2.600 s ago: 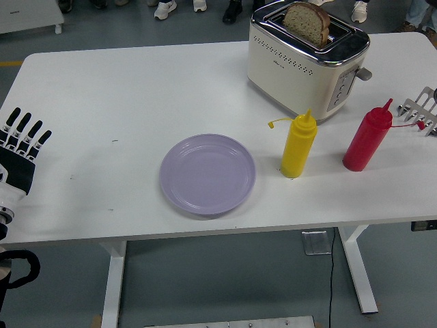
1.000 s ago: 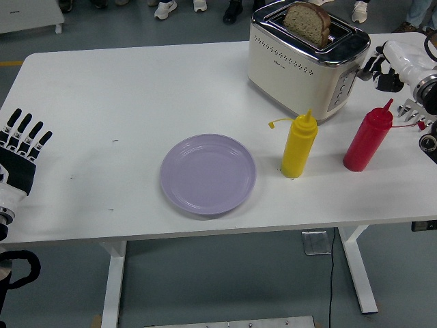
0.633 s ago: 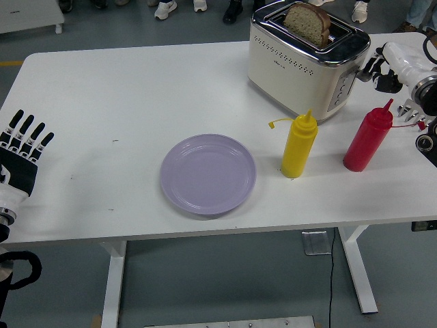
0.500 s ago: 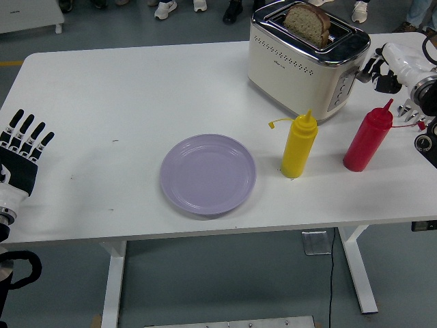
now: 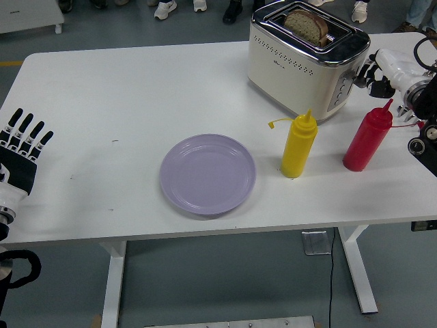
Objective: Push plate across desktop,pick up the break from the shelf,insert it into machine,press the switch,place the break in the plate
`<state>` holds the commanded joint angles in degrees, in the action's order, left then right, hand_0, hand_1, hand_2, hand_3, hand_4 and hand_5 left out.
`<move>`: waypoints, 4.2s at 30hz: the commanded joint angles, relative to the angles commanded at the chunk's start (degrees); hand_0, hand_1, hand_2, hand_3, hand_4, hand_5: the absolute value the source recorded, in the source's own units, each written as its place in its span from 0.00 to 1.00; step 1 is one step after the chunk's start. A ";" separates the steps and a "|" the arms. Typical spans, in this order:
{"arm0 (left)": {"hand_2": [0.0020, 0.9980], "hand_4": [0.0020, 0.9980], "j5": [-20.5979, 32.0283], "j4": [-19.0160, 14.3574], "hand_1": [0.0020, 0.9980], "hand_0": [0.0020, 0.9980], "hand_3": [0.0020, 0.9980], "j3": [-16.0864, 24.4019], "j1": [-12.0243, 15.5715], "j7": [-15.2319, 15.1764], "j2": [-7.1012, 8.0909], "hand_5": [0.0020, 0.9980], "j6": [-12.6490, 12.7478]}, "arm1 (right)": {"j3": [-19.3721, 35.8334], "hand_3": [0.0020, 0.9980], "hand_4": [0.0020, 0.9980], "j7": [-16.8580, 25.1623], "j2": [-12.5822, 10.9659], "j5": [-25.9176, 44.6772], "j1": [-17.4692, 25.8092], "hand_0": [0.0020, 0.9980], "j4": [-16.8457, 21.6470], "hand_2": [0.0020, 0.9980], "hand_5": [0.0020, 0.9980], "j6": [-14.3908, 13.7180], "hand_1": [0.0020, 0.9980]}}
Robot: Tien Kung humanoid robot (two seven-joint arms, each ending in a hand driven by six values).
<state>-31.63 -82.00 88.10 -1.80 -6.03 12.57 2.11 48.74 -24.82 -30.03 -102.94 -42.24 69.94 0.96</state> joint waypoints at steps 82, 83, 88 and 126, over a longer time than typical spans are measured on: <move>0.91 0.62 0.01 0.41 0.85 0.80 0.86 0.34 -0.18 0.13 0.35 1.00 -0.09 | -2.44 0.86 0.77 2.72 9.02 9.63 -20.13 0.80 -13.52 0.83 0.46 -3.38 0.78; 0.91 0.62 0.01 0.42 0.85 0.80 0.86 0.34 -0.19 0.13 0.36 1.00 -0.09 | -2.92 0.86 0.77 2.59 9.48 9.49 -20.56 0.80 -14.19 0.83 0.46 -3.31 0.78; 0.91 0.62 0.01 0.45 0.85 0.80 0.86 0.34 -0.23 0.13 0.37 1.00 -0.09 | -4.81 0.84 0.76 2.21 11.39 9.26 -22.26 0.78 -17.66 0.81 0.46 -2.99 0.76; 0.91 0.62 0.09 0.58 0.85 0.80 0.86 -0.03 -0.31 0.07 0.63 1.00 -0.09 | -18.05 0.70 0.65 1.06 20.93 8.57 -31.47 0.47 -34.54 0.59 0.33 -2.64 0.55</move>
<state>-31.54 -81.41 88.07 -2.11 -5.96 13.20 2.03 30.68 -23.76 -9.11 -94.37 -73.72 35.39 -1.69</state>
